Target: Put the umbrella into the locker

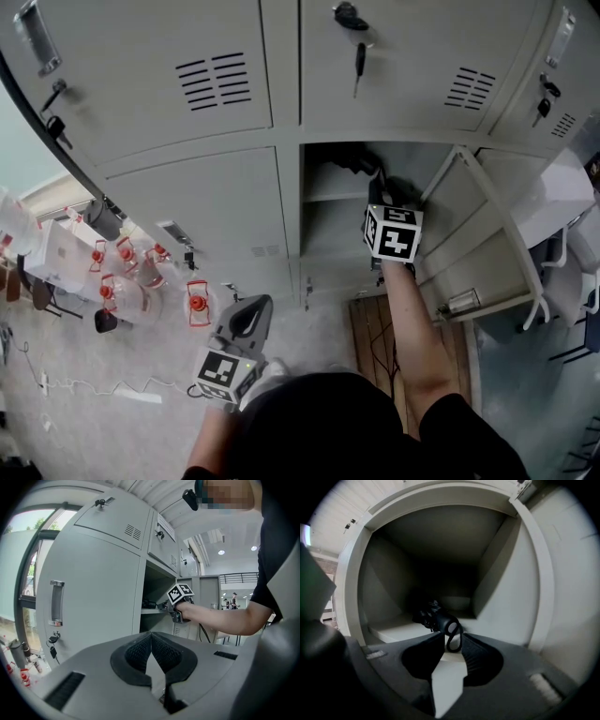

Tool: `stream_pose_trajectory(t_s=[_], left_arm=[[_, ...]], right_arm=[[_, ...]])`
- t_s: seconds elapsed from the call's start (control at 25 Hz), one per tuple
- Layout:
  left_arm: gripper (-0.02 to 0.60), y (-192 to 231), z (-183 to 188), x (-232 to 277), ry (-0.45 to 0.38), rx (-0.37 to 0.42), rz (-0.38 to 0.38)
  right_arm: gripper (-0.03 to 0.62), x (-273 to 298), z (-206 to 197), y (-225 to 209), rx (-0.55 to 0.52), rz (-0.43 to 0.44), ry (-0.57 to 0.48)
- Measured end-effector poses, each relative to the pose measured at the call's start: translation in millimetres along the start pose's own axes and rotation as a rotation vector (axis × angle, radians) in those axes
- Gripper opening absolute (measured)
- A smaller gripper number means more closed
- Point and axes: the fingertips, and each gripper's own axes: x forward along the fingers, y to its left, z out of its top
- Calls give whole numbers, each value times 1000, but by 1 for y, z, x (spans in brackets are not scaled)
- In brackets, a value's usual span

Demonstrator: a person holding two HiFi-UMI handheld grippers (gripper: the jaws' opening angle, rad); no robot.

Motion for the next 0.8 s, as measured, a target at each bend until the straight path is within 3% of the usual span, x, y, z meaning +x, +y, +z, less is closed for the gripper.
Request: stream_pose_trajectory(t_s=[0.8], left_arm=[[11,-50,-5,34,4,-21,-195]], right_arm=[[109,-126,-46,24,78,103,-16]])
